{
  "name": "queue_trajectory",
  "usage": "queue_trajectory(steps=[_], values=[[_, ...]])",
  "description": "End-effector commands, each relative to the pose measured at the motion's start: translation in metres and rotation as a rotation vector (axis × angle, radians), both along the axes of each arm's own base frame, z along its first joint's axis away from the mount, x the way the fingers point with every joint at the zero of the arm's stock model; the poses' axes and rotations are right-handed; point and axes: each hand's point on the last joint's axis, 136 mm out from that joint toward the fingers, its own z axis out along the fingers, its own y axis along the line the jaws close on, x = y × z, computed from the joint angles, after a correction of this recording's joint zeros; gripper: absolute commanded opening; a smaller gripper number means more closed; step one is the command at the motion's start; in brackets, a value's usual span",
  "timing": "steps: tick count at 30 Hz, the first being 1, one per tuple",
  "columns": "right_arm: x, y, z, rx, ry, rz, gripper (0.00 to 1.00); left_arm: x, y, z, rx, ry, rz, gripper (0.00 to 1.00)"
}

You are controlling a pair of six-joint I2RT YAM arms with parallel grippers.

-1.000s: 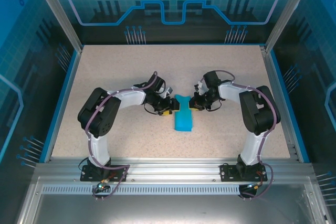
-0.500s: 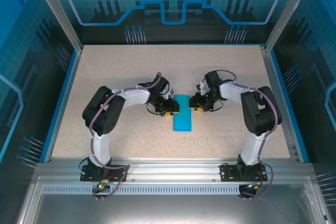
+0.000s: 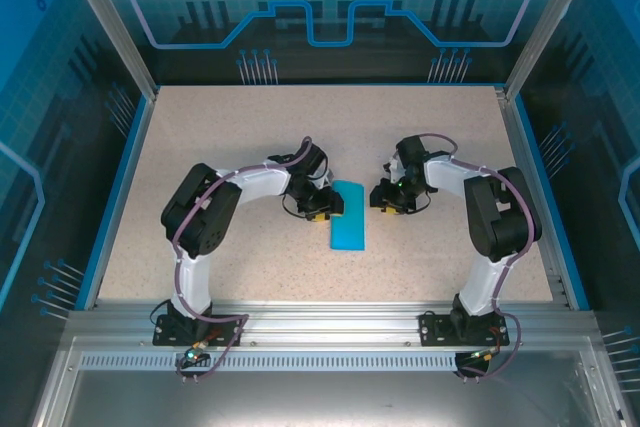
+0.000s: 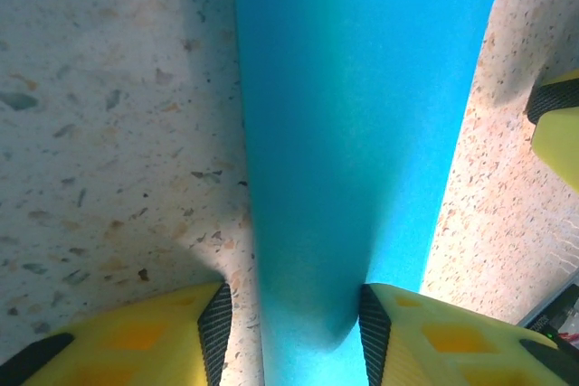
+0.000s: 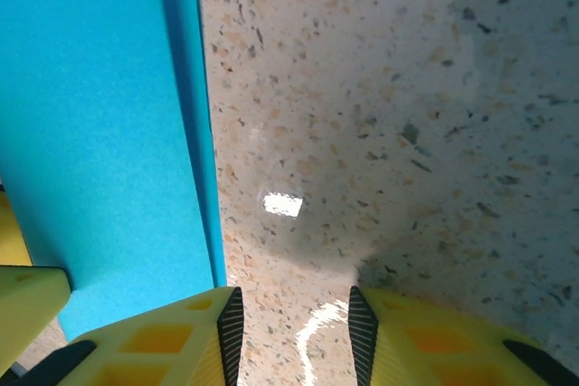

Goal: Fold a paper plane with a square sheet of paper (fold left side to right side)
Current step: First fold in half a square sheet of paper at the center of the table.

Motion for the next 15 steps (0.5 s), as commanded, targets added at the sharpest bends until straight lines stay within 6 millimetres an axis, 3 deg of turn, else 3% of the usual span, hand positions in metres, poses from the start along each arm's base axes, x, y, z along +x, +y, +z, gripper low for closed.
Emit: queue_trajectory(steps=[1, 15], values=[[-0.0045, -0.0084, -0.0008, -0.019, 0.016, -0.015, 0.38, -0.0153, 0.0005, -0.0181, 0.058, 0.049, -0.048, 0.46], [-0.0046, -0.0085, 0.0014, -0.014, 0.012, -0.016, 0.38, -0.0187, -0.0009, -0.0246, 0.089, 0.072, -0.065, 0.47]])
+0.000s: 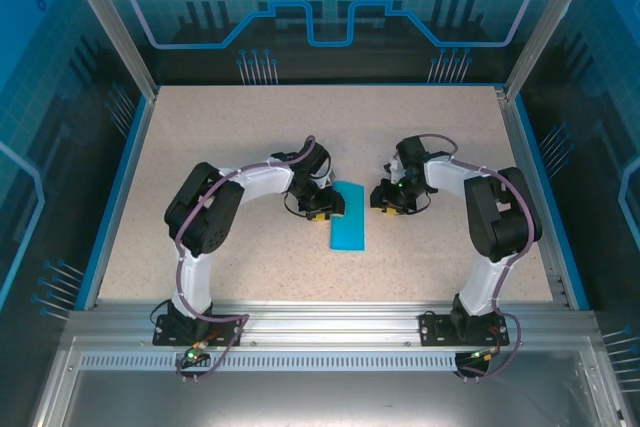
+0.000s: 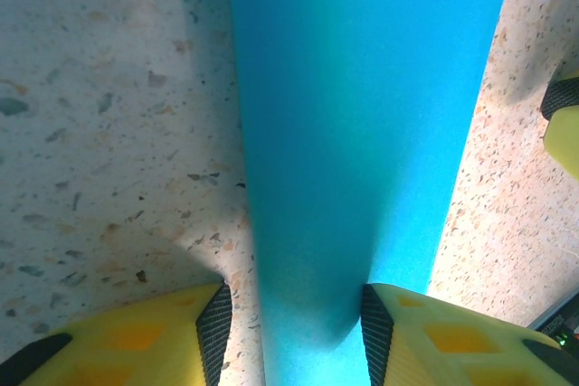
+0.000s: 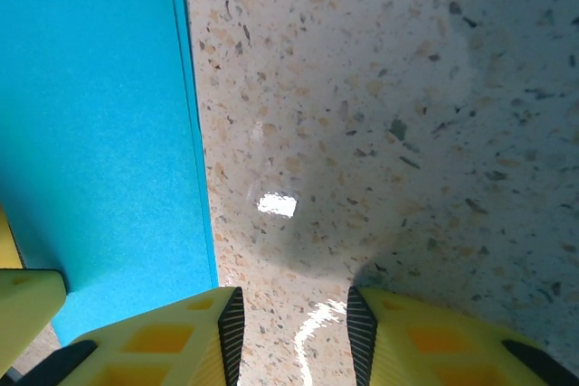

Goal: Fold a paper plane with a square sheet of paper (fold left side to right side)
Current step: First fold in half a square sheet of paper at the center of the table.

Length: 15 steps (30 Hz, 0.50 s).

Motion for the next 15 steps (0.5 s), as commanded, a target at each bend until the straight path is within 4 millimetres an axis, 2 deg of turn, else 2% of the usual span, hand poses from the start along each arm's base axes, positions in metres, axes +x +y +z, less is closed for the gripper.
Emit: queue_trajectory(steps=[1, 15], values=[[-0.0047, -0.0067, 0.0026, -0.006, 0.014, -0.013, 0.38, -0.0193, -0.0007, -0.0238, 0.058, 0.064, -0.045, 0.47], [-0.006, -0.0031, 0.005, 0.019, 0.015, -0.009, 0.36, -0.0199, -0.0021, -0.027, 0.075, 0.073, -0.046, 0.47]])
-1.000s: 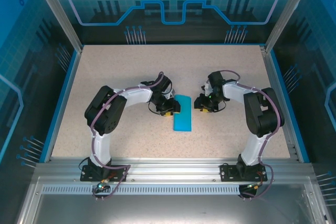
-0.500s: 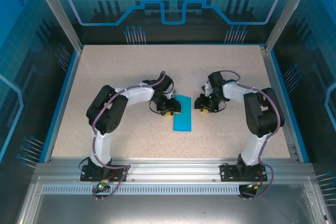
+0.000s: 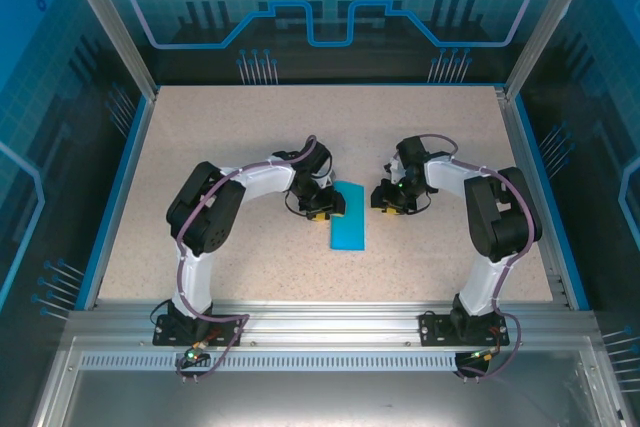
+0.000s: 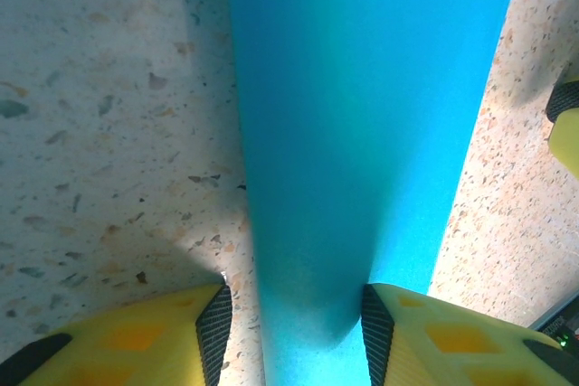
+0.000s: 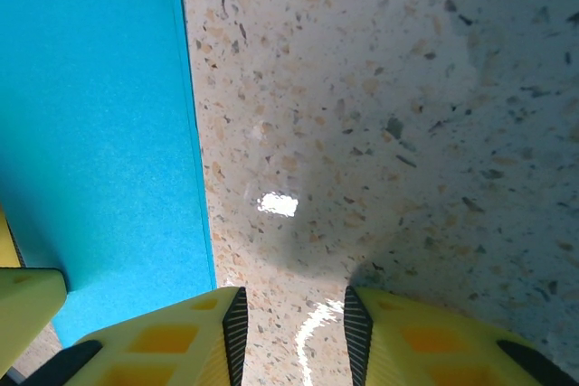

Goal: Fold a paper plane with a square sheet of paper (fold left side to right side)
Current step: First fold in half a square sheet of paper at the center of the table, then hold the square sheet of paper at the center of the table.

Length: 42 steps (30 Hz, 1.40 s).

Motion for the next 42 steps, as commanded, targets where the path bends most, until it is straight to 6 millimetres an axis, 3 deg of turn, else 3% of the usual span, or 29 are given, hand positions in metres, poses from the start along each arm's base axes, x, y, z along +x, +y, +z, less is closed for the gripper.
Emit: queue_trajectory(steps=[1, 14, 29, 42], values=[[-0.006, -0.003, 0.005, 0.018, 0.015, -0.009, 0.36, -0.02, -0.002, -0.027, 0.058, 0.064, -0.046, 0.47], [-0.007, 0.006, 0.008, 0.06, 0.011, 0.003, 0.32, -0.022, -0.004, -0.029, 0.063, 0.072, -0.051, 0.47], [-0.019, 0.053, 0.016, 0.233, 0.029, 0.081, 0.16, -0.022, -0.003, -0.03, 0.069, 0.074, -0.05, 0.47], [-0.033, 0.042, -0.025, 0.104, 0.144, 0.078, 0.14, -0.021, -0.003, -0.025, 0.066, 0.067, -0.052, 0.48]])
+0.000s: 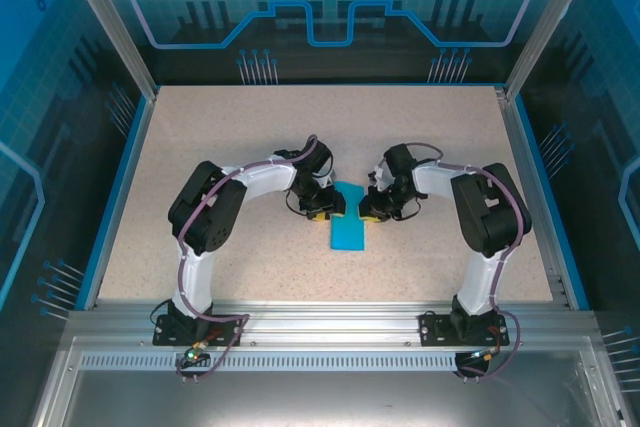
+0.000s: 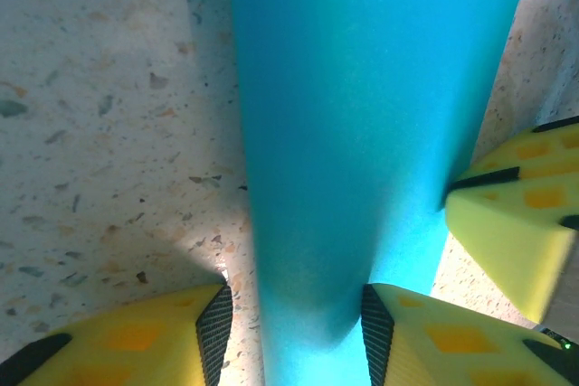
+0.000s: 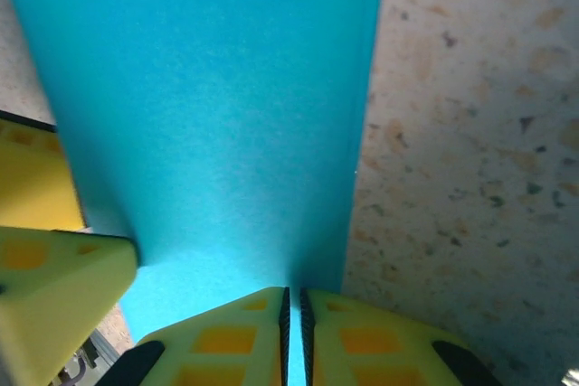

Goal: Fold a paper plane with a square sheet of paper (fold left side to right side)
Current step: Hold the square sheet of paper at the center of the table, then first fold the square sheet of paper in half at the center of the table.

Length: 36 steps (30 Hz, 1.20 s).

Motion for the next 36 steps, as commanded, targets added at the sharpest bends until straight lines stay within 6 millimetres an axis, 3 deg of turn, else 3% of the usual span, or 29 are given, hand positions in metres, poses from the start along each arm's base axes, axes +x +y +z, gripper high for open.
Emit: queue_trajectory(steps=[1, 13, 20, 25, 36], values=[[-0.013, -0.007, -0.02, -0.075, 0.071, 0.005, 0.14, -0.021, -0.004, -0.022, 0.051, 0.049, -0.054, 0.49], [-0.023, -0.022, -0.037, -0.165, 0.121, 0.01, 0.14, -0.001, 0.013, 0.056, 0.04, -0.121, -0.05, 0.58], [-0.023, -0.022, -0.037, -0.167, 0.12, 0.009, 0.15, -0.01, -0.027, 0.08, -0.219, -0.112, -0.107, 0.43], [-0.023, -0.022, -0.037, -0.169, 0.122, 0.009, 0.15, -0.011, -0.046, 0.07, -0.278, -0.074, -0.122, 0.38], [-0.026, -0.026, -0.04, -0.196, 0.136, 0.012, 0.15, -0.019, -0.014, 0.002, -0.07, 0.002, -0.077, 0.35]])
